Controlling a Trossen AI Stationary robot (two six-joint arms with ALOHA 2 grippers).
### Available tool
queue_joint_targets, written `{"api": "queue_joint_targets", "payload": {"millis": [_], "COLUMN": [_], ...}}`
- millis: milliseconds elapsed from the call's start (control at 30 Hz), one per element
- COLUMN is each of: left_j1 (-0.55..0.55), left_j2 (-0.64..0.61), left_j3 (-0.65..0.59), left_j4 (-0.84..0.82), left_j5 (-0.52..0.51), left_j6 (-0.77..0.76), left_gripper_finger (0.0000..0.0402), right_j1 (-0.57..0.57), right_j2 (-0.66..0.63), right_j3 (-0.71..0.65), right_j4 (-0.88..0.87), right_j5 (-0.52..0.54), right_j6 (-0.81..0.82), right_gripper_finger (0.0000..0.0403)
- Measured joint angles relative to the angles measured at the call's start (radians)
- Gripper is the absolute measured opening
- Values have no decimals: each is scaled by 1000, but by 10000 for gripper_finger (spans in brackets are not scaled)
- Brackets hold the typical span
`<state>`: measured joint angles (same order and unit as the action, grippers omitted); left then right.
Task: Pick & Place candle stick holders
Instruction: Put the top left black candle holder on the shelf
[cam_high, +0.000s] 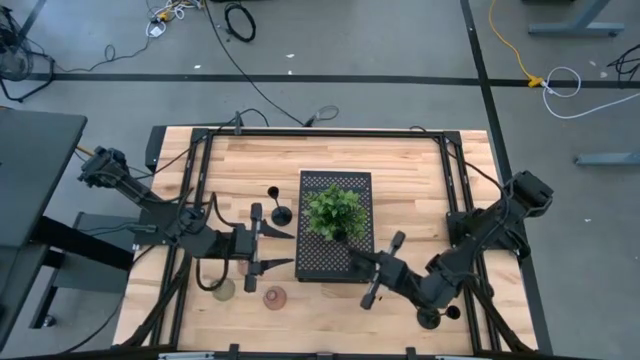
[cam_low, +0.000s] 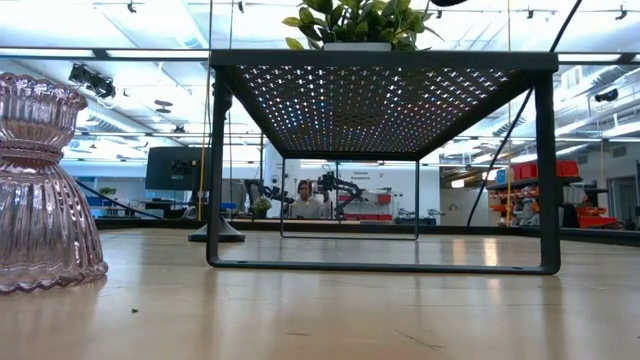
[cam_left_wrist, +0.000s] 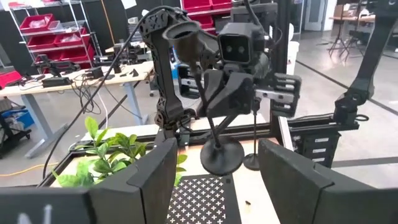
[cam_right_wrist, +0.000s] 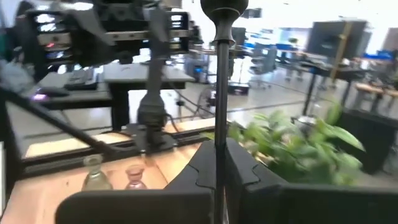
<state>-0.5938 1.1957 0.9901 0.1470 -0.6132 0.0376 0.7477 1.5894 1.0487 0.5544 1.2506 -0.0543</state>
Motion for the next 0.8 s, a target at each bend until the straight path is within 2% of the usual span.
{"api": "queue_joint_targets", "payload": {"millis": [167,333,533,633,800], "left_j1": [0,0,0,1,2], "left_j2": [0,0,1,1,1], "left_j3": [0,0,0,0,0], "left_j4": [-26,-35,-42,-42,-42], "left_j5": [0,0,0,0,0], "left_j6": [0,0,0,0,0], "left_gripper_finger": [225,225,225,225,225], "right_j1": [25,34,31,31,22], "right_j2": [18,20,22,22,31], "right_j3": [-51,-97,-141,-141,-140], "right_j4": [-4,0,-2,91,126], "right_j5": [144,234,218,227,133], "right_j6": [109,159,244,141,87], "right_gripper_finger": [0,0,0,0,0]}}
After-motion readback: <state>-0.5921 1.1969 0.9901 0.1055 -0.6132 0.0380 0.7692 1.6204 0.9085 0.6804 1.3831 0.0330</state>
